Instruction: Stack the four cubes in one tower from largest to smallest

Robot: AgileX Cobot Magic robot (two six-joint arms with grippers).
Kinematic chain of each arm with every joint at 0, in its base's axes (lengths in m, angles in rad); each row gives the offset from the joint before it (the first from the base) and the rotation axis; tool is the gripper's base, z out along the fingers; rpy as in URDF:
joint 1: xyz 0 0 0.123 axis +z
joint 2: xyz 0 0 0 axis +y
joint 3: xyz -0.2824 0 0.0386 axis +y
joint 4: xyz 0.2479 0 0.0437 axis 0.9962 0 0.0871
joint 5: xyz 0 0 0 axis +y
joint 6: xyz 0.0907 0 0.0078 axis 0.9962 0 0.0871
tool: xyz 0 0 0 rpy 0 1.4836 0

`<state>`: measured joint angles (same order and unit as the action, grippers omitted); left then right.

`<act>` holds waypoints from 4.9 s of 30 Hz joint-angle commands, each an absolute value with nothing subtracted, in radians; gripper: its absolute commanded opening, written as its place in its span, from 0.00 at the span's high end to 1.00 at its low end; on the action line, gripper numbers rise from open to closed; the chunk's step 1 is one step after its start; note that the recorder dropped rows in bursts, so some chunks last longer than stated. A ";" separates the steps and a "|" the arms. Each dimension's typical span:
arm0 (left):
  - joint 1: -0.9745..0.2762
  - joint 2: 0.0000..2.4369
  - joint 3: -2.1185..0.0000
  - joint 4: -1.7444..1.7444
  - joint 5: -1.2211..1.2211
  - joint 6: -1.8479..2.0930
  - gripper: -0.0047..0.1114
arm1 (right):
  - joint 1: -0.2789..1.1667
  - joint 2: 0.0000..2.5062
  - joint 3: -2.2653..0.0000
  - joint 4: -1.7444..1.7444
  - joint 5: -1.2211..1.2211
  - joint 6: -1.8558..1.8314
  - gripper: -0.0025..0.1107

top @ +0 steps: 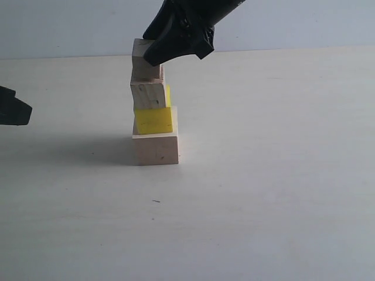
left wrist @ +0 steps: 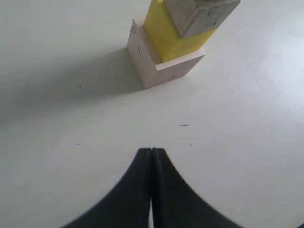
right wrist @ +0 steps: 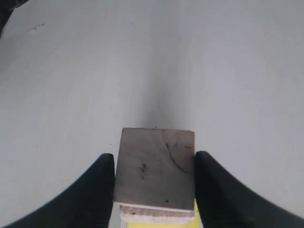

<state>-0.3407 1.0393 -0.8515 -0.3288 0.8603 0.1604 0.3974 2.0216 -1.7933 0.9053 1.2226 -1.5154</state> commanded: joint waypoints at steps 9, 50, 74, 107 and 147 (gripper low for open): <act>-0.339 1.043 -0.848 -0.324 0.851 0.161 0.96 | 0.396 2.020 -1.790 0.939 1.221 -1.516 0.97; -0.339 1.043 -0.848 -0.324 0.851 0.161 0.96 | 0.396 1.987 -1.790 0.943 1.221 -1.486 0.44; -0.339 1.043 -0.848 -0.326 0.845 0.161 0.96 | 0.396 2.000 -1.790 0.690 1.221 -1.204 0.98; -0.339 1.043 -0.848 -0.324 0.824 0.161 0.96 | 0.396 2.003 -1.790 0.775 1.221 -1.207 0.98; -0.339 1.043 -0.848 -0.324 0.828 0.161 0.96 | 0.396 2.037 -1.790 0.770 1.176 -1.207 0.98</act>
<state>-0.3407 1.0393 -0.8515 -0.3288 0.8344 0.1604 0.3937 2.0389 -1.7903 0.7540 1.1826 -1.2031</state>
